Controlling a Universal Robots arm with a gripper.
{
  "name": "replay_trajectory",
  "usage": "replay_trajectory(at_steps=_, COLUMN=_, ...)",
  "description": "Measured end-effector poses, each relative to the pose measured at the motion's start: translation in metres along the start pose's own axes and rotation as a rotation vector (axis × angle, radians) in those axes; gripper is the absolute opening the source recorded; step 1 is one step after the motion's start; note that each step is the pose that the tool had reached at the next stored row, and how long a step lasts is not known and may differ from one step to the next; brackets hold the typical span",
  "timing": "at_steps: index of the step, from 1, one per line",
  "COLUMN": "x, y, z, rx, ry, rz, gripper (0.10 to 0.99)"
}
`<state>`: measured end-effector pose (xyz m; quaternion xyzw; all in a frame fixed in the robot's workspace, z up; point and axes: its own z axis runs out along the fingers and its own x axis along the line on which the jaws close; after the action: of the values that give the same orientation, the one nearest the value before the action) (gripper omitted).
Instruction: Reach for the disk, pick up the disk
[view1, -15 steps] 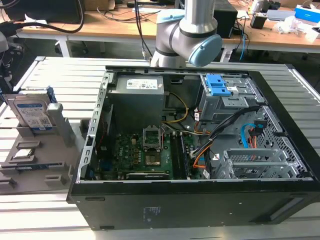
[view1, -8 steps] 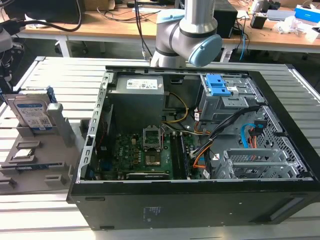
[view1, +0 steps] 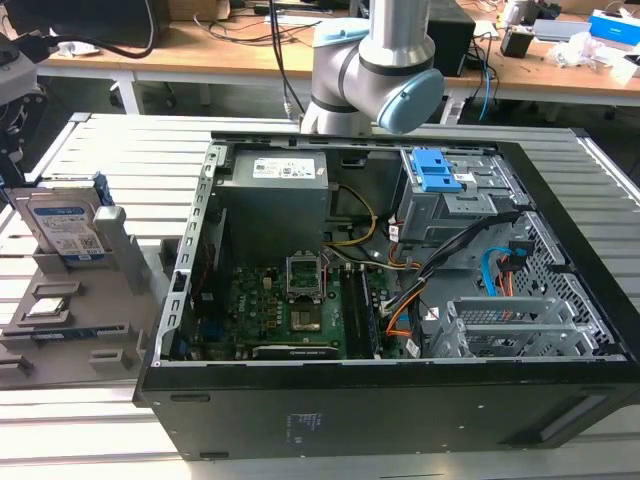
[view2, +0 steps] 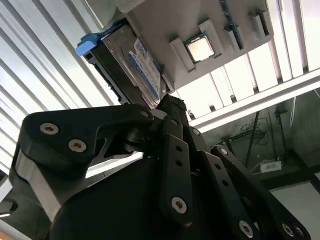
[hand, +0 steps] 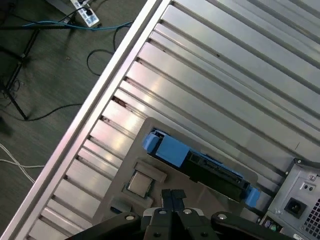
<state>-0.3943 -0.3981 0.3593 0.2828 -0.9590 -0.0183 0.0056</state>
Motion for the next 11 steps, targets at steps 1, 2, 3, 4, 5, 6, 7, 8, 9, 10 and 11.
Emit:
replay_trajectory(at_steps=1, x=0.0, y=0.0, z=0.0, rx=0.0, ry=0.0007, rz=-0.017, gripper=0.106)
replay_trajectory(at_steps=2, x=0.0, y=0.0, z=0.0, rx=0.0, ry=0.0012, rz=-0.031, gripper=0.106)
replay_trajectory(at_steps=3, x=0.0, y=0.0, z=0.0, rx=0.0, ry=0.0023, rz=-0.061, gripper=0.106)
replay_trajectory(at_steps=4, x=0.0, y=0.0, z=0.0, rx=0.0, ry=0.0034, rz=-0.09, gripper=0.106)
replay_trajectory(at_steps=5, x=0.0, y=0.0, z=0.0, rx=0.0, ry=0.0043, rz=-0.114, gripper=0.106)
replay_trajectory(at_steps=6, x=0.0, y=0.0, z=0.0, rx=0.0, ry=0.0048, rz=-0.127, gripper=0.106)
replay_trajectory(at_steps=7, x=0.0, y=0.0, z=0.0, rx=0.0, ry=0.0054, rz=-0.141, gripper=0.106)
replay_trajectory(at_steps=8, x=0.0, y=0.0, z=0.0, rx=0.0, ry=0.006, rz=-0.158, gripper=0.106)
replay_trajectory(at_steps=9, x=0.0, y=0.0, z=0.0, rx=0.0, ry=0.0065, rz=-0.171, gripper=0.106)
replay_trajectory(at_steps=10, x=0.0, y=0.0, z=0.0, rx=0.0, ry=0.0075, rz=-0.197, gripper=0.106)
replay_trajectory(at_steps=11, x=0.0, y=0.0, z=0.0, rx=0.0, ry=0.0083, rz=-0.218, gripper=0.106)
